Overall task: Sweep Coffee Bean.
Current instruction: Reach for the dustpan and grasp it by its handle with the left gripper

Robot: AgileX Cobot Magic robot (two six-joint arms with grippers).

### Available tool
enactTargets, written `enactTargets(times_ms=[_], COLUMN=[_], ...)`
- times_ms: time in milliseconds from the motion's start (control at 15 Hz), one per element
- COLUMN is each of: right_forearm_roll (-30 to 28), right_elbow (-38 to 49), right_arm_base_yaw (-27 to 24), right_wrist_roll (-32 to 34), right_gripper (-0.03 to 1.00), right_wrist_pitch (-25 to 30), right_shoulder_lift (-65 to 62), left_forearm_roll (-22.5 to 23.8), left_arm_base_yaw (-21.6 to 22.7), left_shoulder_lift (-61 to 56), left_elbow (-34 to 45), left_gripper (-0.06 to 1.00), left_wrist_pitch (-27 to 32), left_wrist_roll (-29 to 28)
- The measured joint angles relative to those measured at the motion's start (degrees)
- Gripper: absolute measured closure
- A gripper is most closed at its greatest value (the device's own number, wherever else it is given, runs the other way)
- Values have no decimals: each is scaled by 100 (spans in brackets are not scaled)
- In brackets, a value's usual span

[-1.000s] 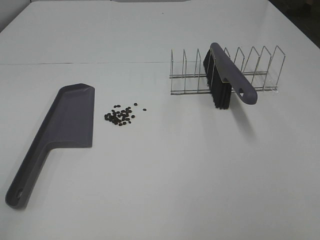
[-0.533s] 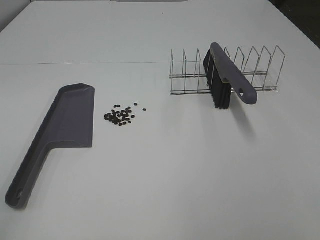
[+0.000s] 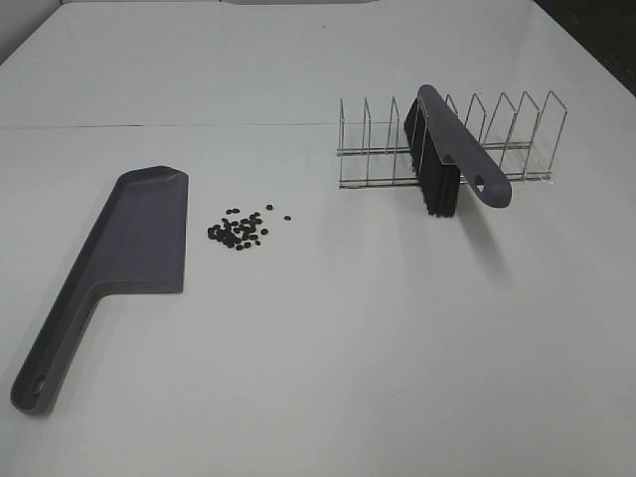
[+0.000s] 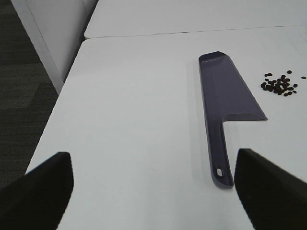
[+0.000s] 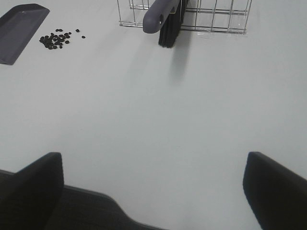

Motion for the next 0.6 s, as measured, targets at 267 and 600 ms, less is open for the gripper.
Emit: enactTargets(times_ms=[267, 600], right_forearm_roll=[0, 0], right_elbow=[0, 0], right_arm_base_yaw=[0, 0], right_wrist_roll=[0, 0], right_gripper=[2, 2], right_wrist_pitch=[0, 0], right_shoulder_lift=[0, 0], left_forearm_roll=[0, 0], left_arm_base_yaw=[0, 0], left_shoulder_lift=[0, 0], left_elbow=[0, 0], left_gripper=[11, 11], left_wrist_pitch=[0, 0], left_wrist_roll=[0, 0])
